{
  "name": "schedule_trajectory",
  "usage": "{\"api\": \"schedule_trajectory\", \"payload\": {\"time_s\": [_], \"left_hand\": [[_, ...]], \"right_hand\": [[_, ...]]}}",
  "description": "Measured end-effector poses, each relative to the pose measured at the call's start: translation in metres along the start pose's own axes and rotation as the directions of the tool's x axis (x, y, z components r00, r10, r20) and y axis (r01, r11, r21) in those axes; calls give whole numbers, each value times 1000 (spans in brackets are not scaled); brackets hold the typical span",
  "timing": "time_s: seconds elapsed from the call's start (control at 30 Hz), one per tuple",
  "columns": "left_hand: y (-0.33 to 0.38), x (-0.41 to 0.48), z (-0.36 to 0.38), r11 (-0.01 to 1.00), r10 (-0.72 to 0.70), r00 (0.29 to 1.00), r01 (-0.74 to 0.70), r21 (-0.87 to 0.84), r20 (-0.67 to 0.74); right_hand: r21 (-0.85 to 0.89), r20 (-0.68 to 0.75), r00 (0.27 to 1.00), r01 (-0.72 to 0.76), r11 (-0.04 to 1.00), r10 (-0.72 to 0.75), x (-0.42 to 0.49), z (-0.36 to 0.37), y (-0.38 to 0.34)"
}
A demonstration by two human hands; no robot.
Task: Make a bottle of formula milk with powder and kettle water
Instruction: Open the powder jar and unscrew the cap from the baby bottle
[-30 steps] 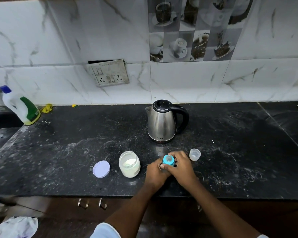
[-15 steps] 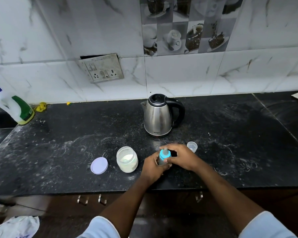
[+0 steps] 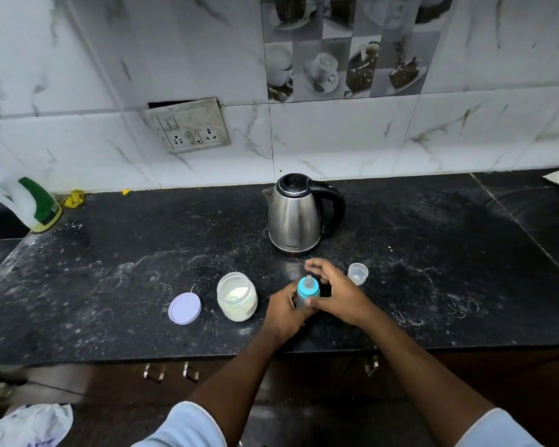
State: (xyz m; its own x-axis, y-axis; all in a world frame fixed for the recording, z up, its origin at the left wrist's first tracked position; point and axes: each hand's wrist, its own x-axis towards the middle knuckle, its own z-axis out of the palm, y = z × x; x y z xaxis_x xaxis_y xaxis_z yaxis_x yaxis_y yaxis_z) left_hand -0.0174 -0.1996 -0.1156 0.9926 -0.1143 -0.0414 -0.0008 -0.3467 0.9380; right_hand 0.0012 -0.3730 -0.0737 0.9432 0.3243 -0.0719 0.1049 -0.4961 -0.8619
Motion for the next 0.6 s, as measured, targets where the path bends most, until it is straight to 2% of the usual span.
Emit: {"api": "schedule_trajectory", "payload": {"time_s": [0.07,0.17,0.37,0.53,0.6], "left_hand": [[0,0,0,1000,-11,1000,11,-2,5],[2,0,0,1000,-10,1000,10,-6,2],[-1,1,0,1000,-15,1000,15,16,7],[1,1,-1,1000,-23,1000,23,6,12],[2,0,-1,1000,-15,1000,15,22,10]], "right_hand": [[-84,-66,997,-52,995,46,2,5,1],[-114,-192,981,-26,993,4,5,10,1],[-85,-55,997,-54,995,49,2,6,2],[-19,-221,974,-48,999,42,2,24,4],[12,-202,979,-41,999,43,2,25,5]]}}
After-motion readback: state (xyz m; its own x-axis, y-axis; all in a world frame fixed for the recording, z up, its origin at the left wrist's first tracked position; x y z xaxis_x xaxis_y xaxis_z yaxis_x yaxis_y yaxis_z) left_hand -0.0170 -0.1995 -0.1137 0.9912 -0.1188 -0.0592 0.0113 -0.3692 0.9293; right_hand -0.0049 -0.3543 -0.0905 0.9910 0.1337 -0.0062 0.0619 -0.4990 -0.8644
